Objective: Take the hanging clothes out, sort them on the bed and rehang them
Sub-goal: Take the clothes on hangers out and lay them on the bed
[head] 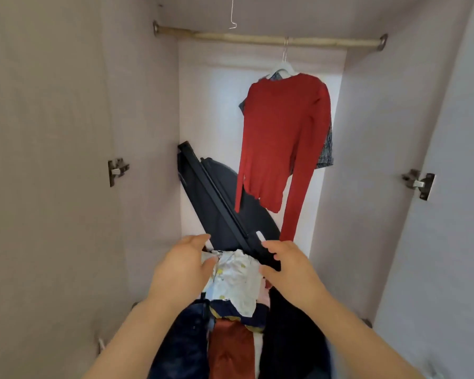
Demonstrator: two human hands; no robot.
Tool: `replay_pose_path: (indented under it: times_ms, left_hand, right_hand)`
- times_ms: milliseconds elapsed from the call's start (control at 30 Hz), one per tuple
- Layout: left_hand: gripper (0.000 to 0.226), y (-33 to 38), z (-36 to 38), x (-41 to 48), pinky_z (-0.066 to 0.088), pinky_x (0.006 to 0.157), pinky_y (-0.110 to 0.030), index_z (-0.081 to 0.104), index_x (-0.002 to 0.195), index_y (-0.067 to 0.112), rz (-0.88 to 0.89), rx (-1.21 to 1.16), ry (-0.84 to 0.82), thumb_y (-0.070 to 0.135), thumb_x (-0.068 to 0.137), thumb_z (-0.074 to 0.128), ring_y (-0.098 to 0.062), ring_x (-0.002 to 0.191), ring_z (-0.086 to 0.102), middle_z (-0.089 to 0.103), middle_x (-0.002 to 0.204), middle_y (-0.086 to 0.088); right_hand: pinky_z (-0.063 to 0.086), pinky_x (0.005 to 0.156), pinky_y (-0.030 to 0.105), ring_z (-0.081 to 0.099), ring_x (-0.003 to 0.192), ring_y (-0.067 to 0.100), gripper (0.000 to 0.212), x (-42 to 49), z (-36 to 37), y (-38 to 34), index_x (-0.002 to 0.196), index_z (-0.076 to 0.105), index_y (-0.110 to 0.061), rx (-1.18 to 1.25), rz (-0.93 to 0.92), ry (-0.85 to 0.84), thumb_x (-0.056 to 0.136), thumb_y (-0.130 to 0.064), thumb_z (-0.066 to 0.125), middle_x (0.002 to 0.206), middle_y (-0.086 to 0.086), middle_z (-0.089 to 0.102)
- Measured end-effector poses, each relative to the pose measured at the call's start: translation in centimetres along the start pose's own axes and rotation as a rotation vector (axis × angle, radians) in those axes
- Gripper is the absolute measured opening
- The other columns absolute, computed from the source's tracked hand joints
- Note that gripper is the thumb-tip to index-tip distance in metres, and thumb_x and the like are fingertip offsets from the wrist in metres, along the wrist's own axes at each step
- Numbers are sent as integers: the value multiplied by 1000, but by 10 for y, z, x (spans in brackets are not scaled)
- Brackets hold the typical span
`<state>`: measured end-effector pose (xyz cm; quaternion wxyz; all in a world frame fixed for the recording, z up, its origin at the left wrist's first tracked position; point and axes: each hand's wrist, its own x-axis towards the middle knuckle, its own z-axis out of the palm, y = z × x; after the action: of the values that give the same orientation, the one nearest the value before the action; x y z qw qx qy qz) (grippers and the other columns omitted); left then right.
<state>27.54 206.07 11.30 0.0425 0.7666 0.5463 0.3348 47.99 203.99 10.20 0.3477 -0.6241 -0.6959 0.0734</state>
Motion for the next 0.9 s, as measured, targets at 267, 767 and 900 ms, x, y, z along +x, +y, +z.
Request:
replay_pose_path:
  times_ms: [267,767,900]
  left_hand:
    - [50,33,20,133,36,99,-27,39,138,22,64,-44,216,34,91,52,-15,126,42,43,140,2]
    - [54,31,31,363,30,105,-28,31,142,24,330,-95,334,39,92,48,-12,130,35,35,145,4]
    - [54,38,27,420,32,102,-26,34,140,24,400,-113,404,40,91,49,-12,127,38,39,142,4]
  right_hand:
    - [31,70,2,45,97,-1,48,142,-51,38,131,48,-27,1,-102,155,85,-27,63,119,-7,50]
    - [32,84,8,49,94,3,50,349,-109,37,130,49,-21,-176,-232,427,84,-24,65,116,-1,52]
    - [38,93,19,53,106,11,49,395,-131,20,131,48,-19,-260,-279,528,84,-23,64,120,2,51]
